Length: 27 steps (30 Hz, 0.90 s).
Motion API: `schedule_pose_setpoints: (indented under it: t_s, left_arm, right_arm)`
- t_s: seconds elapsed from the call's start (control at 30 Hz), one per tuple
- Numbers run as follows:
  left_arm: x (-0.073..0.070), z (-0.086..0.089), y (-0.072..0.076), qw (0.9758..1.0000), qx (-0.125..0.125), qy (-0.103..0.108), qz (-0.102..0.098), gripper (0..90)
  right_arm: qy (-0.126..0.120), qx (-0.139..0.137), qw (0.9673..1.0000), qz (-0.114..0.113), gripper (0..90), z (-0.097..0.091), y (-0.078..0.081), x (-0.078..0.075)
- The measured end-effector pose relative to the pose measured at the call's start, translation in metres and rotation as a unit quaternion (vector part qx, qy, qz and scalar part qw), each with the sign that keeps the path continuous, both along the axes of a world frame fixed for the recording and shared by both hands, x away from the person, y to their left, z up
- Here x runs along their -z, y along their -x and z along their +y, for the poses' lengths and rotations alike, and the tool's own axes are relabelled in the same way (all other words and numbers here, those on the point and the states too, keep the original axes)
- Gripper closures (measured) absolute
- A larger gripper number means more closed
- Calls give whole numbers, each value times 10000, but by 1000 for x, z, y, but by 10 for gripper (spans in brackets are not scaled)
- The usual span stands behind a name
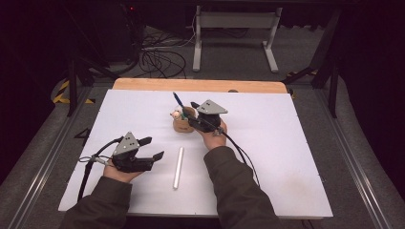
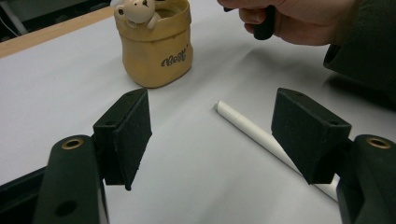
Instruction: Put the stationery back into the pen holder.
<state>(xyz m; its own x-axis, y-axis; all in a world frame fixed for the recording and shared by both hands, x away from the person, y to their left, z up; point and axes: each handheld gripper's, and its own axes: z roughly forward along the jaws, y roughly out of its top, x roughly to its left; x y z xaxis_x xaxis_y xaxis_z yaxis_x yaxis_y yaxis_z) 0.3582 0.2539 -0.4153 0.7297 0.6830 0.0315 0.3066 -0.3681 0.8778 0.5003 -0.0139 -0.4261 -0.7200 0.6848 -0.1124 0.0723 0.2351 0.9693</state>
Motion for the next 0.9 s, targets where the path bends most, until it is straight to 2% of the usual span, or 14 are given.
schedule_pose_setpoints:
  t_s: [0.23,0.37,0.43,0.6,0.77,0.9]
  left_arm:
    - [1,-1,0,10000,-14,-16,-5,291]
    - [1,-2,0,10000,1,-7,12,290]
    - [1,-2,0,10000,-6,-4,20,290]
    - [1,-3,1,10000,-16,-5,2,290]
    - [0,-4,2,10000,-12,13,15,290]
    - [0,-4,2,10000,-7,37,25,290]
  right_arm:
    - [-188,214,9996,56,376,-19,12,-6]
    - [-294,212,9993,-38,340,-30,21,-11]
    - [-269,221,9994,-4,303,-34,25,-14]
    - [-226,227,9994,-96,260,-41,42,-21]
    - [-188,201,9996,-62,211,-47,61,-24]
    - [-348,43,9994,4,195,-55,72,-26]
